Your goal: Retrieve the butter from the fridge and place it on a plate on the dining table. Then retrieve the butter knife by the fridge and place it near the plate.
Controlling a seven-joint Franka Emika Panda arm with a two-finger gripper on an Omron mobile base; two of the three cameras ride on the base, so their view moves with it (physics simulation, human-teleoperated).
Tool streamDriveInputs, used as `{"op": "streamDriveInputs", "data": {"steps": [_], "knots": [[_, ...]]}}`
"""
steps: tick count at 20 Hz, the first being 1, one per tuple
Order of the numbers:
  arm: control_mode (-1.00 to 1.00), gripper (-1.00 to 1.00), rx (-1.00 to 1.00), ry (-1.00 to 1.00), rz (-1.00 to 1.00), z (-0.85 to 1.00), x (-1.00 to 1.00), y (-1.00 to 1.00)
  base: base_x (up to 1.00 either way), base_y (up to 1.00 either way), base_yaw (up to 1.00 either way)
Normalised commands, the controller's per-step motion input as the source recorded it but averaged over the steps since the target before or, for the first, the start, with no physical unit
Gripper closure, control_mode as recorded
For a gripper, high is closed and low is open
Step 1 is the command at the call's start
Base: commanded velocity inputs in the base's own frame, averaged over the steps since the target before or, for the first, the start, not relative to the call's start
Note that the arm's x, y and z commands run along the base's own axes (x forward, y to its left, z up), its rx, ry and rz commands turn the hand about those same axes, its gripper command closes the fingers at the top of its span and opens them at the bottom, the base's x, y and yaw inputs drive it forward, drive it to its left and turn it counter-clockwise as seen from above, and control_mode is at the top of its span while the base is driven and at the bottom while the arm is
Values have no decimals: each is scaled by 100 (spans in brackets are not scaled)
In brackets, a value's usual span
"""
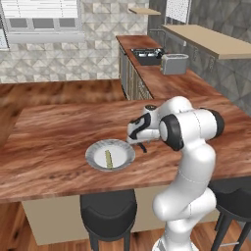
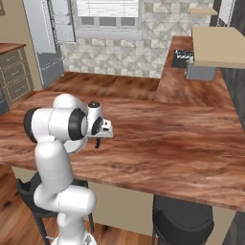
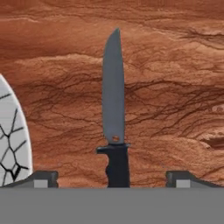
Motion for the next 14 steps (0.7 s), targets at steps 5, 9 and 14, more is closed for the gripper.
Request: {"op": "streamDriveInputs", "data": {"steps": [5, 9, 14], "knots": [[-100, -100, -9, 0, -3, 55, -16, 0, 0, 0, 0], [-100, -100, 7, 2, -7, 88, -75, 0, 0, 0, 0], [-100, -100, 13, 0, -6, 100, -100, 5, 0, 0, 0]]}}
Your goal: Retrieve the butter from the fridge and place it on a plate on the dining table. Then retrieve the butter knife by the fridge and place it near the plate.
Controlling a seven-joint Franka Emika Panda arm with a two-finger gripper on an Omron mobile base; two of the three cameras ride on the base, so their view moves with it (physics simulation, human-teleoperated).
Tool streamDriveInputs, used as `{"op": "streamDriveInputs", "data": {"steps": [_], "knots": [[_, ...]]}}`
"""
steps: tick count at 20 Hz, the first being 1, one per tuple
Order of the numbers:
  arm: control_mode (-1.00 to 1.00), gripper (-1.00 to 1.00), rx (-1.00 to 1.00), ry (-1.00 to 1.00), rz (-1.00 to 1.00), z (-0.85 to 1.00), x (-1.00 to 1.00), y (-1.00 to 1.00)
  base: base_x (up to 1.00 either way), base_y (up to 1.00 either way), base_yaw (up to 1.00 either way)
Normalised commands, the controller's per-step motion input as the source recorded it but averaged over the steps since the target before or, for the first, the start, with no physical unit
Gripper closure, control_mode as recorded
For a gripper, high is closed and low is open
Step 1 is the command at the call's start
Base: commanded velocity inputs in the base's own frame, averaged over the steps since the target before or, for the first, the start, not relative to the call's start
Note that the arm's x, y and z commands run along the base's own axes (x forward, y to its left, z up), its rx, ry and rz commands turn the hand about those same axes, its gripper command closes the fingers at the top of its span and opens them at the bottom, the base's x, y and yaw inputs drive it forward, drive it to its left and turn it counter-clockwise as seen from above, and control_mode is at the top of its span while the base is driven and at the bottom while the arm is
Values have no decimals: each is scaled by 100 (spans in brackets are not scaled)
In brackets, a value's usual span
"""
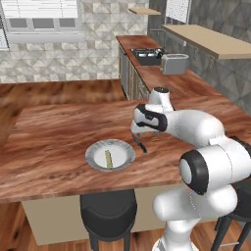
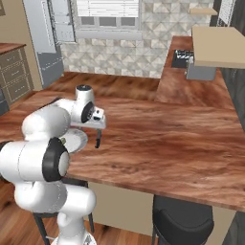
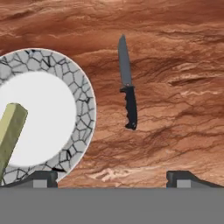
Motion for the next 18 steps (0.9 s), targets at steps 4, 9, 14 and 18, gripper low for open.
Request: {"op": "streamDriveInputs", "data": {"steps": [4, 9, 14, 18], "knots": [[-100, -100, 3, 0, -2, 85, -100, 0, 0, 0, 0], [-100, -100, -1, 3, -3, 76, -96, 0, 0, 0, 0], [-100, -100, -9, 16, -5, 65, -84, 0, 0, 0, 0], [-100, -100, -2, 7, -2, 13, -100, 0, 0, 0, 0]]}}
